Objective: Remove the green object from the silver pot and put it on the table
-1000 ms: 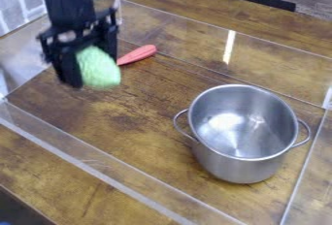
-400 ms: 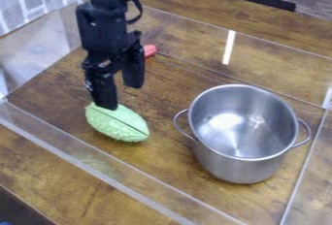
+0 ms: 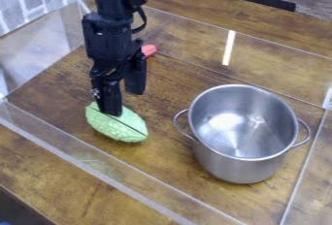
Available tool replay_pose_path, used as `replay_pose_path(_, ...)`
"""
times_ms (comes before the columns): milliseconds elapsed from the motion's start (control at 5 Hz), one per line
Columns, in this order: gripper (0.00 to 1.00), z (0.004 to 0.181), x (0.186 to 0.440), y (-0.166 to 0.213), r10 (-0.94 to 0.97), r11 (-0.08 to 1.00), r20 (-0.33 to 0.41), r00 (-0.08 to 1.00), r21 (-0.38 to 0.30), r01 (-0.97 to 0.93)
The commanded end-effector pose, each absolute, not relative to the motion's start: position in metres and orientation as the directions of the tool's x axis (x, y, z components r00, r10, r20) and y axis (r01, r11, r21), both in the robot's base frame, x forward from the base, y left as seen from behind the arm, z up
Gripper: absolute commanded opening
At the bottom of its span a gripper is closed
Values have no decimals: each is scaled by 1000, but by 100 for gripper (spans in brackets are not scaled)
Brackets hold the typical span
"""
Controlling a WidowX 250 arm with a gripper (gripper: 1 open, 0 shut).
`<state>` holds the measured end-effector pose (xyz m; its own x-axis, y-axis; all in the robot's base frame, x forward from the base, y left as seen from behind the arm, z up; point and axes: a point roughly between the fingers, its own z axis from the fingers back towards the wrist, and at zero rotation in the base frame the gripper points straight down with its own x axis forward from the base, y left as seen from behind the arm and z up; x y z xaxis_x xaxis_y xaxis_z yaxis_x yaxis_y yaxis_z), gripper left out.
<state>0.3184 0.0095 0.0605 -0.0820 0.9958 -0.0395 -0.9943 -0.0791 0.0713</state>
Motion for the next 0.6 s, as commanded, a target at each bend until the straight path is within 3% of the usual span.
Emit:
replay_pose_path(0,100,72,323,11,996,-85,-28,-85,19,-996)
replay_pose_path(400,100,64,315,18,990,-139,-18,-140,41,-989)
